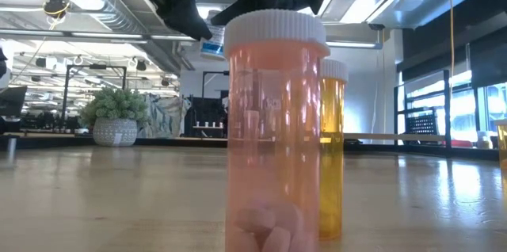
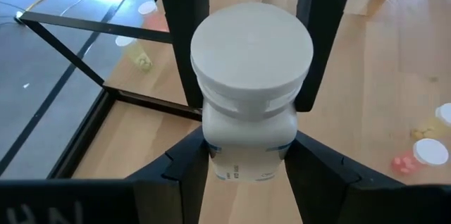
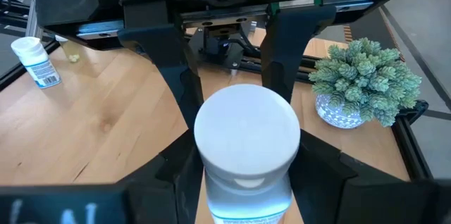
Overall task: Pick and place medicine bottles onto shelf by color
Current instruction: Put the top right white pill bottle on the shelf
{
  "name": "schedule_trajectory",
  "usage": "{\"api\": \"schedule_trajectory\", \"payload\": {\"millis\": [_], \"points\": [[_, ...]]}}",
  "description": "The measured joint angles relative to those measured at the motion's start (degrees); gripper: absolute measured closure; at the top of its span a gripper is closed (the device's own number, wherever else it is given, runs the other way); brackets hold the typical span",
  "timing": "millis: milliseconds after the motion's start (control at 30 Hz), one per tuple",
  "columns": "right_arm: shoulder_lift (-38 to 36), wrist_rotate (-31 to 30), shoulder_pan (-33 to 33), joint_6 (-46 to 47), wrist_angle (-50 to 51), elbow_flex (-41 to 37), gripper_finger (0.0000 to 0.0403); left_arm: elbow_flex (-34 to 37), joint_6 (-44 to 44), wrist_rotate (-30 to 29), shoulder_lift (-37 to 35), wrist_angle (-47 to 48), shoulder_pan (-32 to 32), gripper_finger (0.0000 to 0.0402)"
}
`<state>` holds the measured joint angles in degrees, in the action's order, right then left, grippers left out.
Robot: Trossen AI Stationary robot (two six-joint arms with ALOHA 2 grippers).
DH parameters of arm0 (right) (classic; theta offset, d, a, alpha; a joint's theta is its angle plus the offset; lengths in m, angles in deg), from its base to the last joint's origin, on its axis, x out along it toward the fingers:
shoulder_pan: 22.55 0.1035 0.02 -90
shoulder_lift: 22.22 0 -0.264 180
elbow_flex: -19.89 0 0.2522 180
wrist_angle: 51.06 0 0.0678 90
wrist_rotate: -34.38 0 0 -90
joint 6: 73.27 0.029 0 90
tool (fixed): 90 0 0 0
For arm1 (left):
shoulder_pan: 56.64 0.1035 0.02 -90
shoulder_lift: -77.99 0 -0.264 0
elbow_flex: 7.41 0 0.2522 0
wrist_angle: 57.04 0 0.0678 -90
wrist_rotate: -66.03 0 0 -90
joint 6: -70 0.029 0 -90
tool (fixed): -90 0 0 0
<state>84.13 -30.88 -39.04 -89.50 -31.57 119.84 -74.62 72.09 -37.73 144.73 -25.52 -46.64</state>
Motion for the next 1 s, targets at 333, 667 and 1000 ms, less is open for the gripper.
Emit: {"api": "schedule_trajectory", "payload": {"millis": [333, 667, 1000], "points": [[0.0, -0.3, 0.0, -0.1, 0.0, 0.0, 0.023, 0.0, 1.5, -0.8, 0.0, 0.1, 0.0, 0.0237], [0.0, -1.0, -0.1, 1.0, -0.3, 0.0, 0.023, 0.0, 1.3, -1.6, 0.0, -1.0, 0.0, 0.0237], [0.0, -1.2, -0.1, 1.2, -0.3, 0.0, 0.023, 0.0, 1.0, -1.5, 0.0, -0.7, 0.0, 0.0237]]}}
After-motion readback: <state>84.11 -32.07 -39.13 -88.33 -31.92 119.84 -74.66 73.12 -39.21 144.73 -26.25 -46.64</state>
